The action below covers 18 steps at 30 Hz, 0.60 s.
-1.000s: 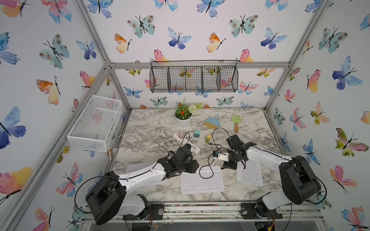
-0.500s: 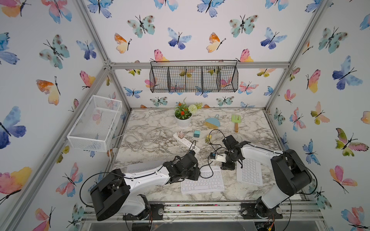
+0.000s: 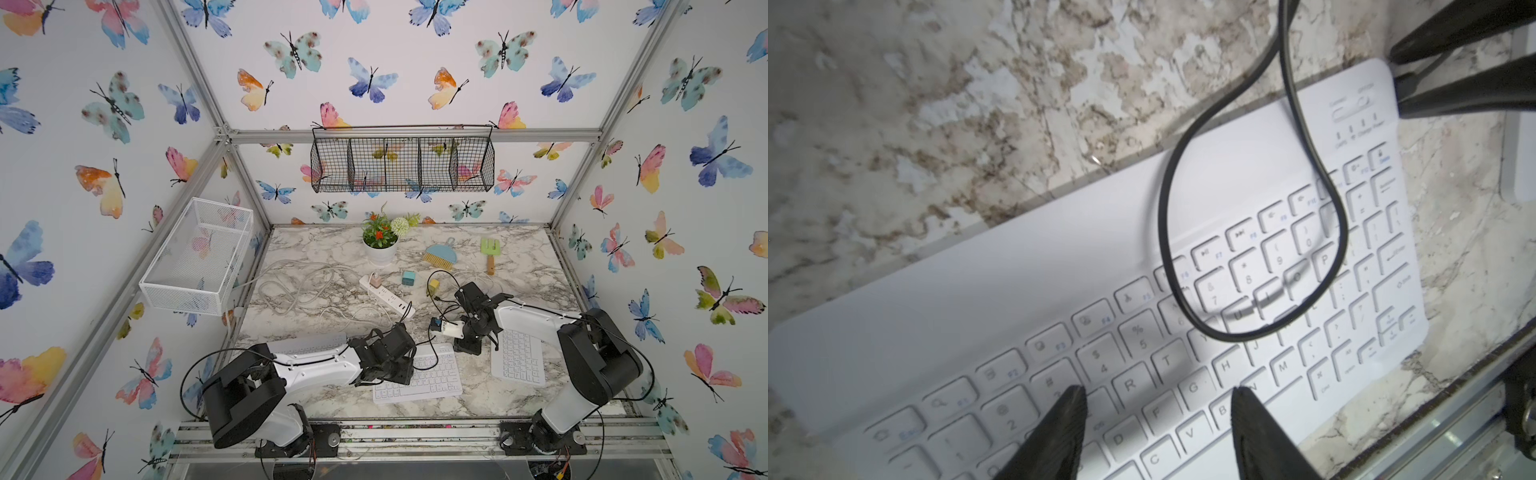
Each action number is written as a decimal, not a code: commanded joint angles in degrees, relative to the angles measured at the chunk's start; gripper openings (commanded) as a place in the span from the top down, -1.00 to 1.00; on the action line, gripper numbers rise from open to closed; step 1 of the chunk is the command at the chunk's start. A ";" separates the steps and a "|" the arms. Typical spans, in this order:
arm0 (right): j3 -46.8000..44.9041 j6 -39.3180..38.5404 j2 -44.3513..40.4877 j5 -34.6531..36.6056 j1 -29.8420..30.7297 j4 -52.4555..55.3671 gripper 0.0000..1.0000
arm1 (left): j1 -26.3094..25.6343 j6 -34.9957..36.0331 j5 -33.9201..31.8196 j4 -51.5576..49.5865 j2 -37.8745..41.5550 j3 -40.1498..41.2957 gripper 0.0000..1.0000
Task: Unplug the wireless keyboard
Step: Remove the power cord from the keyboard.
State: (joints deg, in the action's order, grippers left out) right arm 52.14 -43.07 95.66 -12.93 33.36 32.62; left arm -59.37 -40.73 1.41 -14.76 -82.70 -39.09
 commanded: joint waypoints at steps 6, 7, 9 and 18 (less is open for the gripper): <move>-0.29 10.70 4.89 -2.26 1.59 0.86 0.62 | -0.20 -1.55 -3.56 -4.40 -5.89 -0.56 -0.18; -0.48 10.47 5.05 -2.19 1.81 0.89 0.63 | -0.04 -1.57 -3.86 -4.56 -6.68 -0.59 -0.18; -1.18 8.41 4.53 -1.41 2.44 1.03 0.63 | 0.05 -1.45 -4.04 -4.67 -8.07 -0.47 -0.18; -0.80 -0.66 4.07 0.13 3.03 4.42 0.57 | 0.06 0.85 -7.95 -11.13 -11.26 -0.51 -0.13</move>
State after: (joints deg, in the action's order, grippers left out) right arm 52.58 -41.19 95.90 -10.74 35.03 32.53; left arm -59.96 -41.50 -1.39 -17.72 -87.92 -43.20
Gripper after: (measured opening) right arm 0.219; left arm 0.567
